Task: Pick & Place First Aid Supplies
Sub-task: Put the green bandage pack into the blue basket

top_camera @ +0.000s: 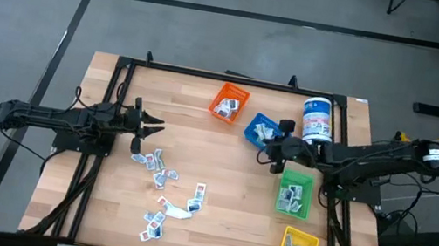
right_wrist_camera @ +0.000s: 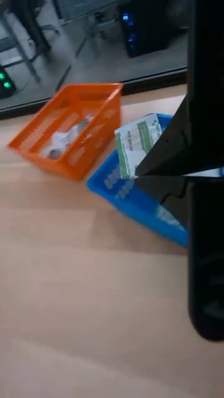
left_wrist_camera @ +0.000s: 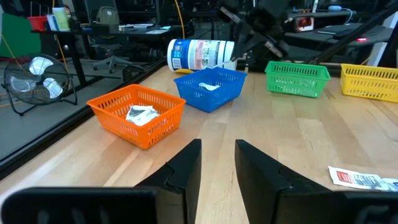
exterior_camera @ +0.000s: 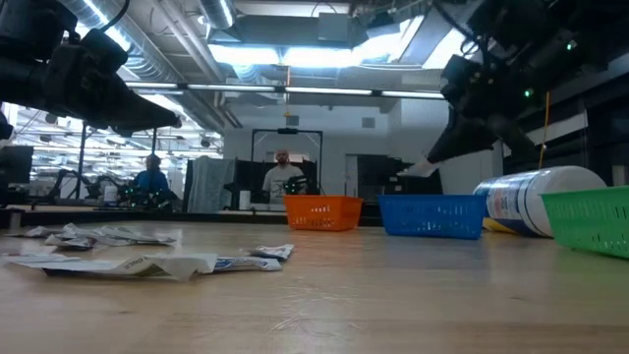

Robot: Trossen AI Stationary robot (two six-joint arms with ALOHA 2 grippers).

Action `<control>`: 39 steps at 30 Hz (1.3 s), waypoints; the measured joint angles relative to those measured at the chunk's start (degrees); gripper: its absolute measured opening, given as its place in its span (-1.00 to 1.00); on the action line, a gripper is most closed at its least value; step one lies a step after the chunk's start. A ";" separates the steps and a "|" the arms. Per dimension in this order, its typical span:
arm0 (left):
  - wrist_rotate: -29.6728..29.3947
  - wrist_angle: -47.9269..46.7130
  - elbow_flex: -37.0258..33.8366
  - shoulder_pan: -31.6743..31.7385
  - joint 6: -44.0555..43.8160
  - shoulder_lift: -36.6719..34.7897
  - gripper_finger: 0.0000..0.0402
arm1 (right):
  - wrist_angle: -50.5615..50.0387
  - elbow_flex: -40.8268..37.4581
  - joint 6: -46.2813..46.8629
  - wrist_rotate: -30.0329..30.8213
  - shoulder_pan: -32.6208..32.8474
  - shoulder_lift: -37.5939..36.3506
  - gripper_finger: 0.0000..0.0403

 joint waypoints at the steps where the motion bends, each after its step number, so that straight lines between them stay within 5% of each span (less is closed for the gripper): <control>1: -0.01 0.00 0.02 0.00 0.00 -0.02 -0.54 | 0.04 -0.46 0.04 -0.01 -0.65 -0.01 -0.97; 17: 0.00 0.00 0.01 0.00 -0.02 0.00 -0.55 | -0.16 -2.10 5.71 -0.04 -3.25 0.03 -0.93; 31: 0.00 0.00 0.01 0.00 -0.01 0.01 -0.54 | -0.20 -2.06 8.24 0.05 -2.79 0.57 -0.44; 39: 0.01 0.00 0.02 0.00 0.00 -0.02 -0.55 | -0.06 5.06 4.63 0.08 0.29 5.02 -0.38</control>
